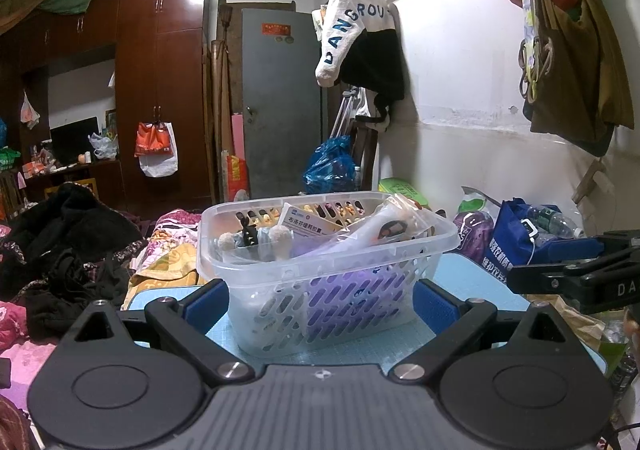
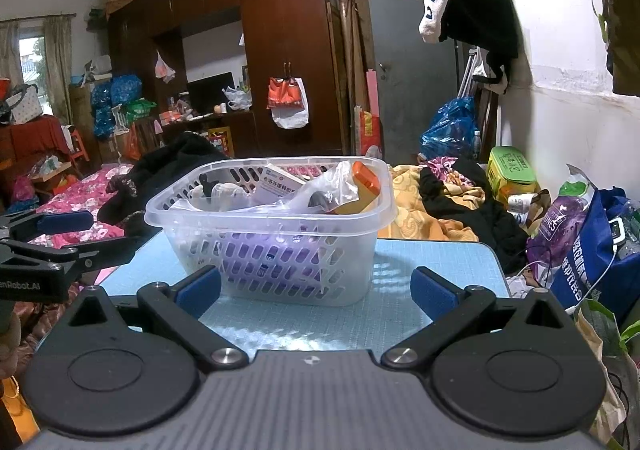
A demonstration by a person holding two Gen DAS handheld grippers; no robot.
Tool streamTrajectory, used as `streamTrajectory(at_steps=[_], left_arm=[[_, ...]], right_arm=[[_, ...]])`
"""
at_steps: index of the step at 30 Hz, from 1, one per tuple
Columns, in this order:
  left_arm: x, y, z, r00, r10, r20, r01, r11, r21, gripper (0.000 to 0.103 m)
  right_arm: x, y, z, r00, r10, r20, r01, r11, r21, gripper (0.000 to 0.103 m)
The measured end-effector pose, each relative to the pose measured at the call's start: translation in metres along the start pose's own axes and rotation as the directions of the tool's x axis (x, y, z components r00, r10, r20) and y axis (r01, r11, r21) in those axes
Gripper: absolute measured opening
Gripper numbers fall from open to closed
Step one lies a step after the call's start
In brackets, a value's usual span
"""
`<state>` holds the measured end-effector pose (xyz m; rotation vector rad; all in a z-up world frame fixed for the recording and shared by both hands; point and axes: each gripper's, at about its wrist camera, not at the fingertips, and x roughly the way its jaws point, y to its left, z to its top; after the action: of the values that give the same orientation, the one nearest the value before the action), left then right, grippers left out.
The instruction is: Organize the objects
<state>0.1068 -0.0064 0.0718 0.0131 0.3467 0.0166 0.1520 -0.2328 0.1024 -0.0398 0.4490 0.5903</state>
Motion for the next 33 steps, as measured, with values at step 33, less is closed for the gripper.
streamTrajectory(at_steps=[33], left_arm=[[0.0067, -0.0041, 0.0, 1.0, 0.007, -0.017, -0.007, 1.0, -0.013, 0.1]], right_arm=[[-0.0004, 0.0009, -0.0007, 1.0, 0.0, 0.003, 0.0, 1.0, 0.001, 0.103]])
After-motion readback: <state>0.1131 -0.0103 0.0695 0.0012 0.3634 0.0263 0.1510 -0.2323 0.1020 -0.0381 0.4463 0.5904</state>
